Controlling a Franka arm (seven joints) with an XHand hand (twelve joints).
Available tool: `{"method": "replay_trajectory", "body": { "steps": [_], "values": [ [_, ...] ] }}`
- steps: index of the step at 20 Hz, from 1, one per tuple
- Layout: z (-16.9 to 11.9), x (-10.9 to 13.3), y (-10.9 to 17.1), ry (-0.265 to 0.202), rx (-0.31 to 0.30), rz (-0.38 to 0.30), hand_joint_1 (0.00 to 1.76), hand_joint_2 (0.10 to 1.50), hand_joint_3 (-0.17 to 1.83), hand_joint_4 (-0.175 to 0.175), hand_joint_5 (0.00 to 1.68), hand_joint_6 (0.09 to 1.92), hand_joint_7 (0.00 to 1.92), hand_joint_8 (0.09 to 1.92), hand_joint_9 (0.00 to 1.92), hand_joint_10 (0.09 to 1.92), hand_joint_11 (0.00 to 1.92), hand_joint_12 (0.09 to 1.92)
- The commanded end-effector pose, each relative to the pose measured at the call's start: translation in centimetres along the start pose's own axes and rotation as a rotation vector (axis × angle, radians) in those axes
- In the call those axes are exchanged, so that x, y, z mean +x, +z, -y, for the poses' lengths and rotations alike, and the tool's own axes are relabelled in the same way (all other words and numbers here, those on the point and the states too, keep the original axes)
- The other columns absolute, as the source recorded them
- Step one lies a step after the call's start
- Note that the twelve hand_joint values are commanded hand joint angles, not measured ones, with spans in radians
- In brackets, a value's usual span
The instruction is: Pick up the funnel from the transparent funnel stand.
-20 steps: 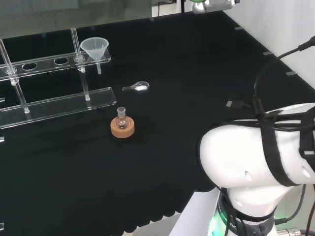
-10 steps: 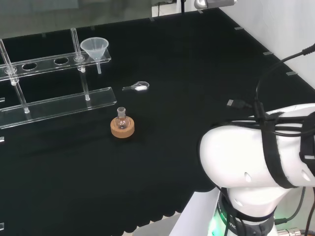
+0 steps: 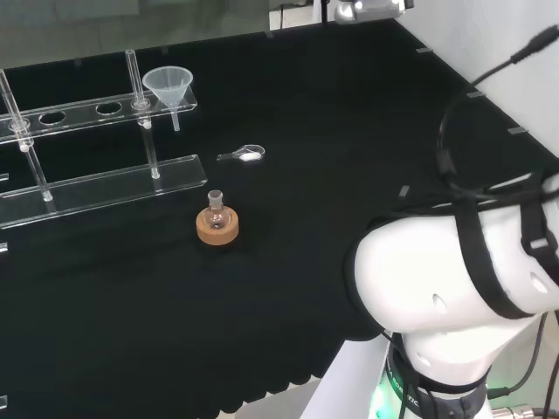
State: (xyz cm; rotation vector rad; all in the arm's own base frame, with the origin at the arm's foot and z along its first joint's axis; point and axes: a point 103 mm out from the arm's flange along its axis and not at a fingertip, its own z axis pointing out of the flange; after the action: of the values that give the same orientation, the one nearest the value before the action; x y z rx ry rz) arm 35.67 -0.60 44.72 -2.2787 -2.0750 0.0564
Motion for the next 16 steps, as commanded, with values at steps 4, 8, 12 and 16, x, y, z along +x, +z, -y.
{"method": "replay_trajectory", "body": {
  "steps": [4, 8, 12, 16],
  "values": [
    [-8.9, 5.6, 3.0, -0.152, 0.036, -0.014, 0.0, 1.19, 0.39, 0.026, 0.16, 0.09, 0.02, 0.22, 0.1, 0.64, 0.1, 1.35],
    [-11.0, 9.1, 4.5, -0.197, 0.064, 0.009, 0.0, 1.18, 0.38, 0.021, 0.16, 0.09, 0.03, 0.23, 0.1, 0.64, 0.1, 1.35],
    [-12.2, 11.9, 6.3, -0.211, 0.1, 0.036, 0.0, 1.18, 0.38, 0.019, 0.16, 0.09, 0.04, 0.24, 0.1, 0.64, 0.09, 1.36],
    [-13.1, 13.2, 7.8, -0.207, 0.137, 0.076, 0.12, 1.11, 0.34, 0.013, 0.15, 0.09, 0.03, 0.26, 0.11, 0.65, 0.09, 1.36]
  ]
}}
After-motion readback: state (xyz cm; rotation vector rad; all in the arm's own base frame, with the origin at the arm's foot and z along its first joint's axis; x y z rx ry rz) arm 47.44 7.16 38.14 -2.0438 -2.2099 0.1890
